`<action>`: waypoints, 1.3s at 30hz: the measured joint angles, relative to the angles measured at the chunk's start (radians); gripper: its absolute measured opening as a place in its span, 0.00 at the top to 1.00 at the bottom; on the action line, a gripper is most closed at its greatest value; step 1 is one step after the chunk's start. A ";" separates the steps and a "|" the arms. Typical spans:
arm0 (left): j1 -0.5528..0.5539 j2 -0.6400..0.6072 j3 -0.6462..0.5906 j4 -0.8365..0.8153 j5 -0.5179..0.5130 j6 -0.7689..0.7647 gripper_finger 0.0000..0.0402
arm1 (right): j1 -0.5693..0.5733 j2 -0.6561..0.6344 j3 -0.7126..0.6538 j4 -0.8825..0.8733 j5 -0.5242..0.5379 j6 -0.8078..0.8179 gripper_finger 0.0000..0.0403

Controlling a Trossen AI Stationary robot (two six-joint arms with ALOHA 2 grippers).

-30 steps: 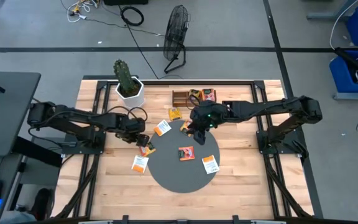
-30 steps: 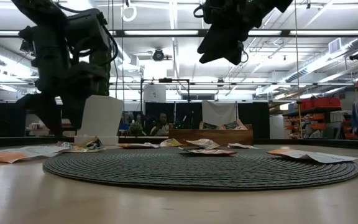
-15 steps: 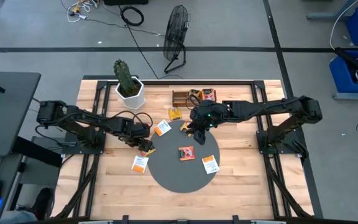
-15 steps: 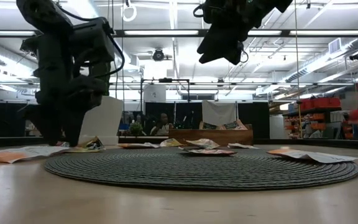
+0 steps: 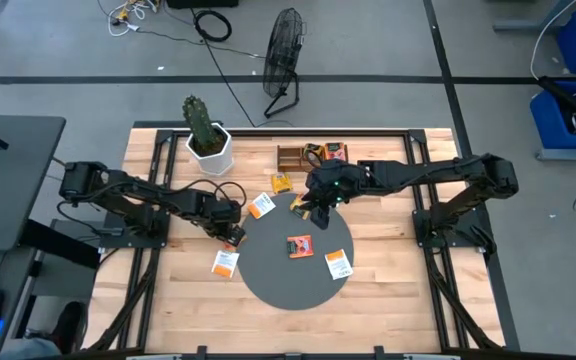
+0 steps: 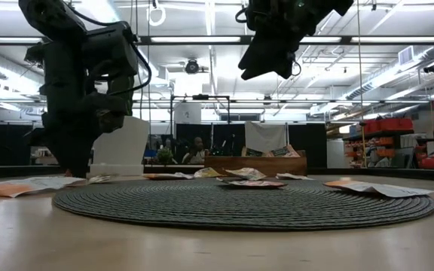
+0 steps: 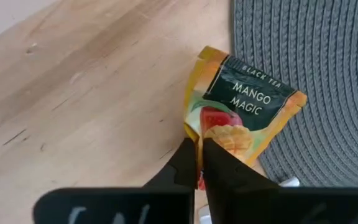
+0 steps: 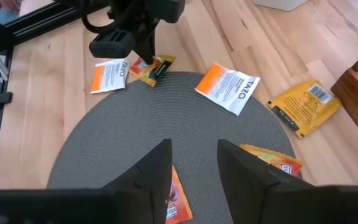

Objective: Pick & Place Tea
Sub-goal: Put the orange tea bag into the middle section of the wooden organizer

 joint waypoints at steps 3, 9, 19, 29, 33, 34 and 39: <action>0.000 -0.027 0.007 -0.025 -0.009 0.000 0.95 | -0.003 0.000 0.000 0.002 0.000 0.000 0.67; 0.000 -0.121 0.083 -0.042 -0.102 0.034 0.98 | -0.033 -0.027 0.000 0.004 -0.056 0.012 0.67; 0.005 -0.164 0.295 0.082 -0.367 0.271 0.97 | -0.177 -0.031 0.195 -0.062 -0.261 0.092 0.67; 0.071 -0.146 0.407 0.088 -0.426 0.416 0.97 | -0.258 0.155 0.490 -0.362 -0.316 0.140 0.66; 0.088 -0.146 0.409 0.086 -0.427 0.446 0.97 | -0.257 0.215 0.540 -0.362 -0.318 0.163 0.64; 0.090 -0.146 0.409 0.087 -0.427 0.449 0.97 | -0.257 0.227 0.549 -0.361 -0.320 0.164 0.63; 0.091 -0.146 0.409 0.091 -0.426 0.467 0.97 | -0.254 0.266 0.574 -0.307 -0.357 0.183 0.56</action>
